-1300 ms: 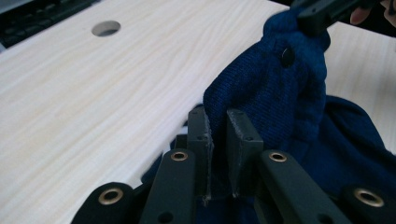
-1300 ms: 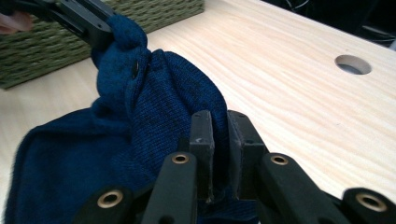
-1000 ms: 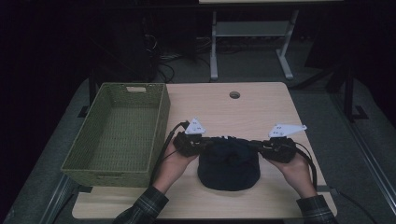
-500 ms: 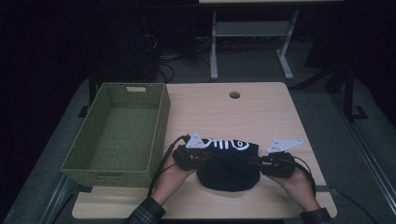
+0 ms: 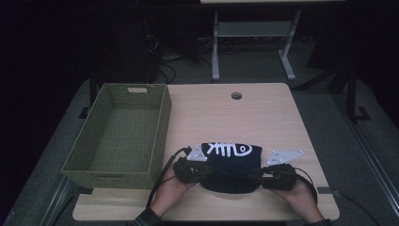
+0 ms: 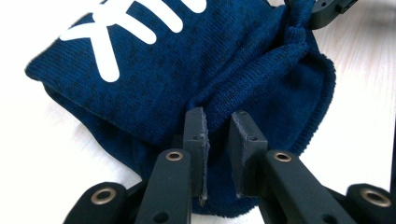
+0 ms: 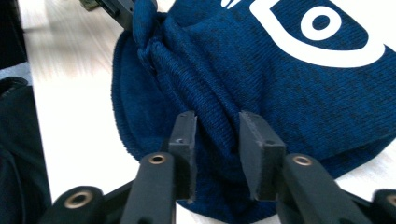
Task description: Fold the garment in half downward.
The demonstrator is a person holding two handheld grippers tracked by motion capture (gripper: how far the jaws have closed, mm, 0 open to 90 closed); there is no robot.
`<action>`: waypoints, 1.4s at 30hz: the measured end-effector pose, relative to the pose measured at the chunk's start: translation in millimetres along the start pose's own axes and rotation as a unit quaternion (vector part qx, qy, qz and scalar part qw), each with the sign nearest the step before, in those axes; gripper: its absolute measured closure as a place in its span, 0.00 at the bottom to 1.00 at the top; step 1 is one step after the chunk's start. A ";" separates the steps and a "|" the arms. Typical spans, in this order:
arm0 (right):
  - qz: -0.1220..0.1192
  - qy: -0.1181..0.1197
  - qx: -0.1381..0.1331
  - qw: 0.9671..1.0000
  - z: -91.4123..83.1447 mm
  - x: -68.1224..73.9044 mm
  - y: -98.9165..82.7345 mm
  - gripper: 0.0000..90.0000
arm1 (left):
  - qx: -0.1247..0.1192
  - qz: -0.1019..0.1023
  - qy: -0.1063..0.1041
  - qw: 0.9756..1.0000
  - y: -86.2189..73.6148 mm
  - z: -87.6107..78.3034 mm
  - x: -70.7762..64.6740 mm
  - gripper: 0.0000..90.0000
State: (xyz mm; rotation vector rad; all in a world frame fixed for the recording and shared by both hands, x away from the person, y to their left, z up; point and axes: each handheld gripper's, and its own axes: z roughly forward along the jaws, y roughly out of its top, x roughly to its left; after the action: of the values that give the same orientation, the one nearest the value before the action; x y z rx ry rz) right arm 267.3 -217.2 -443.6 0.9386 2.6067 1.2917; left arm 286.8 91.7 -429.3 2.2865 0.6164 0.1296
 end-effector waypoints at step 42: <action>0.005 -0.040 -0.052 0.998 -26.4 -16.0 13.0 1.00 | -0.062 -0.053 0.008 0.997 36.4 -23.8 41.9 1.00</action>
State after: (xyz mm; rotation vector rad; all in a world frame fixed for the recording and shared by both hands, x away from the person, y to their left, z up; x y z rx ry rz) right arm 277.8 -238.5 -420.0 0.9665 2.4536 1.3484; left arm 331.5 104.9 -390.9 2.1299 0.7161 0.1328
